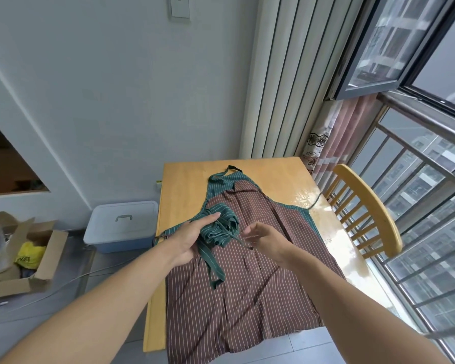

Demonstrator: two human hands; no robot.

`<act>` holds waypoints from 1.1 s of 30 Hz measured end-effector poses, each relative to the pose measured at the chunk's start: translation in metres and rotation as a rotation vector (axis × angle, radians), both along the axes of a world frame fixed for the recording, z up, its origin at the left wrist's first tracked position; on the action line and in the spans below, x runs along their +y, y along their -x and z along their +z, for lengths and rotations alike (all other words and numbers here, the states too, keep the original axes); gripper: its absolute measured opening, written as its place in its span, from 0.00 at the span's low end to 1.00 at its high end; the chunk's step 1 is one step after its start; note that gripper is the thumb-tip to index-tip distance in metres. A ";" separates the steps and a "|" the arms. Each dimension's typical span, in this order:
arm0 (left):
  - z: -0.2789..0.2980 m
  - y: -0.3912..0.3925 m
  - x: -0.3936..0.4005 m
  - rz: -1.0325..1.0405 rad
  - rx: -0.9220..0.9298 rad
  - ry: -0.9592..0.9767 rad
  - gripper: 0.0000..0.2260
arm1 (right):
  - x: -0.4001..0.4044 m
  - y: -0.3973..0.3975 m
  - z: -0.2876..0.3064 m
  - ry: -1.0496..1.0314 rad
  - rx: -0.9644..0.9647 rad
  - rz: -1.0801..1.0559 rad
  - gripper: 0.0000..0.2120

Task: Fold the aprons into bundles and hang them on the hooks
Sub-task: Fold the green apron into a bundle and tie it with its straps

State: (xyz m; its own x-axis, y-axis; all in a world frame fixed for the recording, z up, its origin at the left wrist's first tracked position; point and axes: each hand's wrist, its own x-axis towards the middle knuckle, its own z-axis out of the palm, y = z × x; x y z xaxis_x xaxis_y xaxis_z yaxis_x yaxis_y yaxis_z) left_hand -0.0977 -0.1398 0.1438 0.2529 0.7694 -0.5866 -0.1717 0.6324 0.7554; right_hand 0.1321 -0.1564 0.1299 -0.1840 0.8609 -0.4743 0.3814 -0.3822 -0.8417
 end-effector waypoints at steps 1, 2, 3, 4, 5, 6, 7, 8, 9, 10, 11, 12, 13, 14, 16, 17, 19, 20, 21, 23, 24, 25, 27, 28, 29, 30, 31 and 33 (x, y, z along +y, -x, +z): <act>0.003 0.001 0.000 -0.042 -0.024 0.017 0.24 | -0.002 0.004 0.000 -0.009 0.023 0.004 0.21; 0.006 0.001 -0.001 -0.087 -0.043 0.028 0.24 | -0.007 0.010 0.004 -0.009 0.045 0.035 0.21; 0.010 0.001 -0.002 -0.136 -0.052 0.031 0.24 | -0.010 0.017 0.005 -0.004 0.068 0.072 0.19; 0.013 0.000 -0.003 -0.182 -0.049 0.029 0.24 | -0.013 0.022 0.006 -0.005 0.093 0.101 0.16; 0.016 -0.002 -0.004 -0.218 -0.037 0.020 0.23 | -0.015 0.026 0.006 -0.012 0.108 0.109 0.12; 0.018 -0.003 -0.005 -0.235 -0.018 0.007 0.23 | -0.015 0.030 0.004 -0.030 0.119 0.114 0.09; 0.019 -0.004 -0.006 -0.232 0.004 -0.014 0.23 | -0.016 0.034 0.003 -0.044 0.129 0.126 0.08; 0.019 -0.004 -0.006 -0.216 0.025 -0.038 0.22 | -0.016 0.037 -0.002 -0.043 0.152 0.133 0.09; 0.018 -0.003 -0.005 -0.198 0.042 -0.058 0.22 | -0.016 0.040 -0.003 -0.032 0.163 0.128 0.09; 0.017 -0.001 -0.004 -0.195 0.046 -0.058 0.23 | -0.016 0.041 -0.006 -0.031 0.176 0.104 0.09; 0.016 0.001 -0.004 -0.218 0.035 -0.039 0.23 | -0.016 0.042 -0.009 -0.053 0.187 0.066 0.12; 0.015 0.003 -0.003 -0.259 0.017 -0.014 0.23 | -0.015 0.042 -0.011 -0.093 0.179 0.016 0.18; 0.015 0.005 -0.002 -0.302 0.001 0.008 0.23 | -0.014 0.041 -0.015 -0.134 0.145 -0.015 0.26; 0.014 0.007 -0.002 -0.344 -0.012 0.023 0.24 | -0.014 0.041 -0.017 -0.180 0.109 0.008 0.30; 0.014 0.007 0.000 -0.404 -0.024 0.038 0.29 | -0.015 0.046 -0.014 -0.225 0.049 0.122 0.22; 0.015 0.006 0.000 -0.407 -0.032 0.039 0.28 | -0.016 0.050 -0.011 -0.219 0.040 0.191 0.11; 0.017 0.005 0.001 -0.359 -0.056 0.044 0.22 | -0.016 0.056 -0.007 -0.158 0.042 0.212 0.09; 0.017 0.006 0.003 -0.318 -0.060 0.043 0.22 | -0.016 0.055 -0.010 -0.123 0.060 0.193 0.10; 0.015 0.007 0.006 -0.272 -0.054 0.035 0.22 | -0.016 0.054 -0.016 -0.103 0.071 0.161 0.10; 0.005 0.010 0.013 -0.132 -0.016 0.012 0.23 | -0.018 0.053 -0.023 -0.114 0.098 0.064 0.11; -0.006 0.012 0.016 -0.036 0.029 0.018 0.24 | -0.019 0.053 -0.024 -0.107 0.086 0.030 0.11; -0.017 0.014 0.019 0.045 0.086 0.033 0.26 | -0.018 0.052 -0.026 -0.123 0.027 0.027 0.11; -0.039 0.016 0.020 0.087 0.174 0.064 0.32 | -0.015 0.050 -0.029 -0.214 -0.141 0.110 0.13; -0.048 0.015 0.018 0.082 0.203 0.074 0.33 | -0.013 0.049 -0.029 -0.242 -0.213 0.143 0.12; -0.056 0.014 0.016 0.083 0.211 0.092 0.33 | -0.012 0.051 -0.028 -0.238 -0.237 0.138 0.12; -0.064 0.012 0.015 0.103 0.212 0.113 0.32 | -0.012 0.052 -0.027 -0.222 -0.243 0.115 0.17; -0.068 0.009 0.014 0.138 0.203 0.132 0.32 | -0.013 0.052 -0.026 -0.211 -0.228 0.084 0.26; -0.075 0.002 0.013 0.220 0.191 0.149 0.32 | -0.014 0.055 -0.030 -0.219 -0.173 0.050 0.37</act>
State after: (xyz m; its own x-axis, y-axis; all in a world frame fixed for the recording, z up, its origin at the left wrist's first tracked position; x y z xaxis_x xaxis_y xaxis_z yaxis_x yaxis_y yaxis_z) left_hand -0.0995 -0.1268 0.0687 -0.0348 0.6952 -0.7180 -0.1806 0.7022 0.6887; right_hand 0.0766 -0.1706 0.0994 -0.1615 0.9381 -0.3064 0.5404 -0.1757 -0.8228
